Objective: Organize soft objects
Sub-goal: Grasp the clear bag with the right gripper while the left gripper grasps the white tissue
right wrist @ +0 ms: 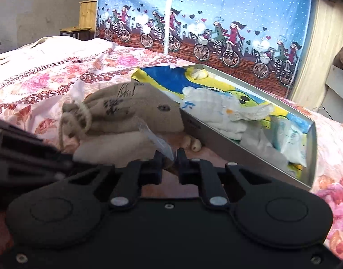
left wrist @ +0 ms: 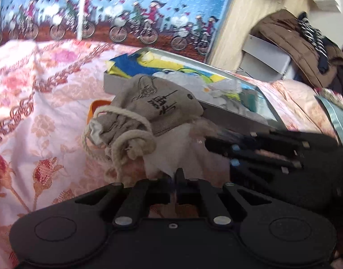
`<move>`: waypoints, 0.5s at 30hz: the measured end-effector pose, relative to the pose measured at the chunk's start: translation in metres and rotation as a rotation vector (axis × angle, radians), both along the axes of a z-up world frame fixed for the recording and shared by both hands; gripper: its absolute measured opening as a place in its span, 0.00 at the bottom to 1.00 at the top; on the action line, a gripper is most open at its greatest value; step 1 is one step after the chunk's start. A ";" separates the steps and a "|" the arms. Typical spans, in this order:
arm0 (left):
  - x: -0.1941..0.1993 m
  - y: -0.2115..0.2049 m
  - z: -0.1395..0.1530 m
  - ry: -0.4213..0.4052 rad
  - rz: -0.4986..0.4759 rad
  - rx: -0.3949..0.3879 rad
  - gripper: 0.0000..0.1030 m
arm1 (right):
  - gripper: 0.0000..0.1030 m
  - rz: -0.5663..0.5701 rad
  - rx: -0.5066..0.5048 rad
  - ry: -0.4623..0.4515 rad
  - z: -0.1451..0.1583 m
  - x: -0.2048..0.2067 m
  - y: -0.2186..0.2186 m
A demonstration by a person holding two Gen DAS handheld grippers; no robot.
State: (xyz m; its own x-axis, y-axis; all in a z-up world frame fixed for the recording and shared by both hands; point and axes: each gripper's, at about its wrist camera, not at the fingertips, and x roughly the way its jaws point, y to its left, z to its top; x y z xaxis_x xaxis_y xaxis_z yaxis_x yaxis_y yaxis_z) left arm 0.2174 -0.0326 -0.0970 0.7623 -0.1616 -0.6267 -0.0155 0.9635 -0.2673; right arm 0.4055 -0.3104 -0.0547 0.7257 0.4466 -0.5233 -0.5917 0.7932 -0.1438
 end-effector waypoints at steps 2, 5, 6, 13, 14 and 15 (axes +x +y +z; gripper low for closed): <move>-0.009 -0.006 0.003 -0.015 -0.022 0.029 0.03 | 0.06 -0.015 -0.008 -0.006 0.005 -0.002 -0.006; -0.021 -0.016 0.006 -0.025 -0.054 0.068 0.03 | 0.06 -0.045 0.003 -0.028 0.016 -0.005 -0.019; -0.026 -0.020 0.007 -0.026 -0.064 0.084 0.03 | 0.06 -0.058 0.016 -0.036 0.022 -0.005 -0.024; -0.063 -0.039 0.021 -0.033 -0.133 0.098 0.03 | 0.07 -0.120 0.091 -0.093 0.047 -0.007 -0.050; -0.070 -0.041 0.024 -0.040 -0.141 0.104 0.03 | 0.07 -0.124 0.099 -0.097 0.049 -0.008 -0.052; -0.076 -0.044 0.026 -0.051 -0.149 0.111 0.03 | 0.07 -0.127 0.108 -0.101 0.051 -0.008 -0.054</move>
State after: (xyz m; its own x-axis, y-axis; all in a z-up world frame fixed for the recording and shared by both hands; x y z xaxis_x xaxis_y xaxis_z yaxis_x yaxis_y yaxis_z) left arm 0.1413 -0.0770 -0.0707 0.7663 -0.2068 -0.6083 0.1399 0.9778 -0.1563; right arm 0.3976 -0.3647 -0.0034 0.8262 0.3974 -0.3993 -0.4727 0.8747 -0.1076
